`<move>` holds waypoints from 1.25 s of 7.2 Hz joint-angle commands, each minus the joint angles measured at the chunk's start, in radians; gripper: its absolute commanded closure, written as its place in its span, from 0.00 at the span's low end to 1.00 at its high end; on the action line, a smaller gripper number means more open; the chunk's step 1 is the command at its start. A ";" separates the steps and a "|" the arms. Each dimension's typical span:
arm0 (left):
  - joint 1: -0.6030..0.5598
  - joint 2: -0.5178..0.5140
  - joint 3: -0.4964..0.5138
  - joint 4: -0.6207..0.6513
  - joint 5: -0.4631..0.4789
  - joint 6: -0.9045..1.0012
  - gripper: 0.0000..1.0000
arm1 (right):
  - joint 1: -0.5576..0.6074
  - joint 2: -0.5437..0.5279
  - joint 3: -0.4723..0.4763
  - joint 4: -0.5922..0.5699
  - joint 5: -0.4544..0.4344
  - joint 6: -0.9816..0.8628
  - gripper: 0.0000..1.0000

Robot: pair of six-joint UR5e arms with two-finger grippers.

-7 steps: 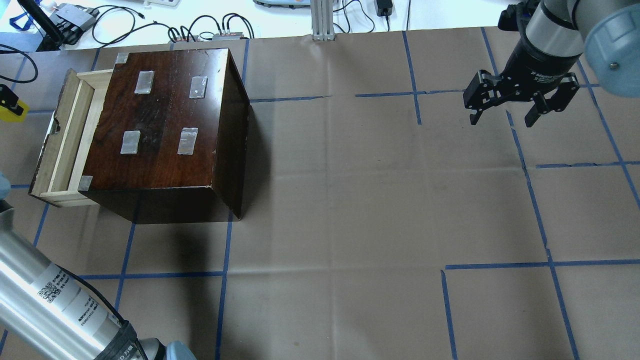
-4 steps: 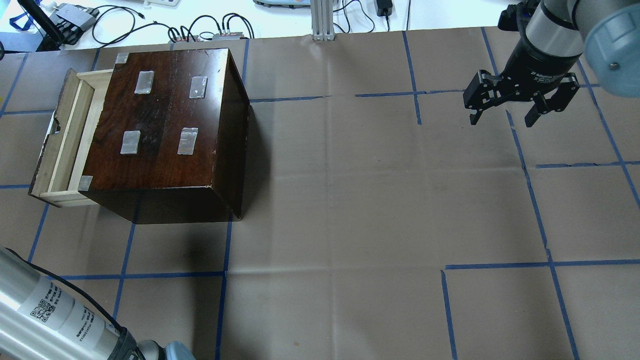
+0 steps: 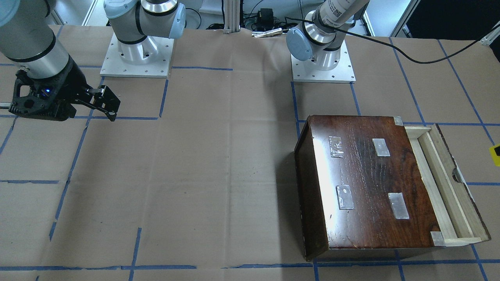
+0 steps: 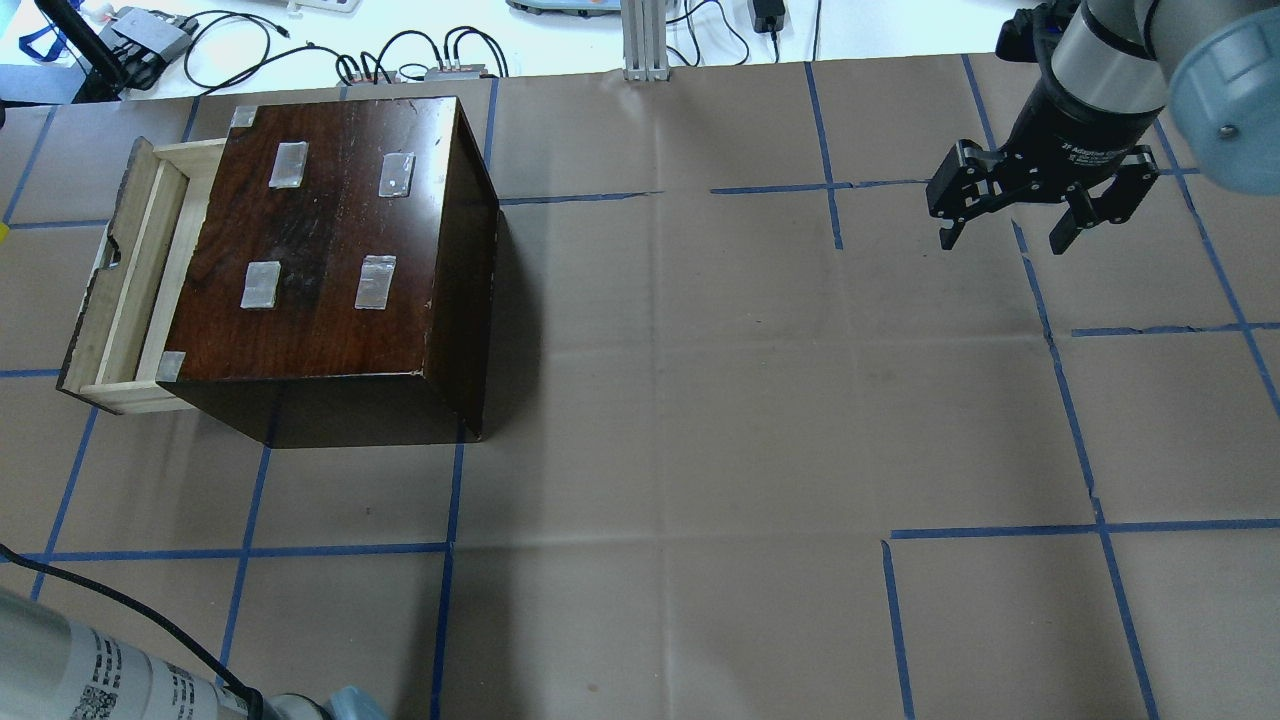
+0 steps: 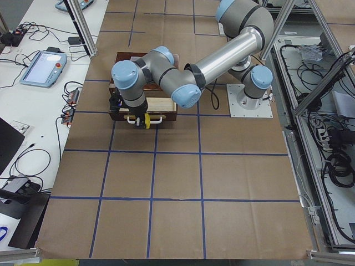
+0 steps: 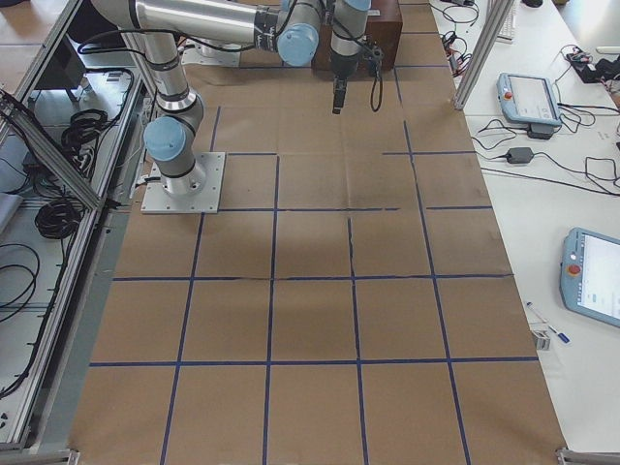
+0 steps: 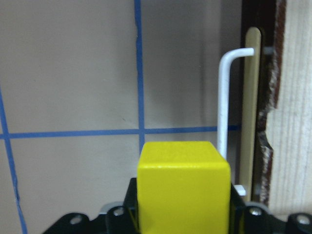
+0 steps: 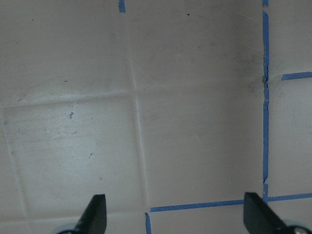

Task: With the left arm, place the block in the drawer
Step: 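Lift the yellow cube and carry it over the open drawer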

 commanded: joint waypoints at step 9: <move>-0.167 0.041 -0.258 0.291 -0.006 -0.178 0.75 | 0.000 0.000 0.000 0.000 0.000 0.000 0.00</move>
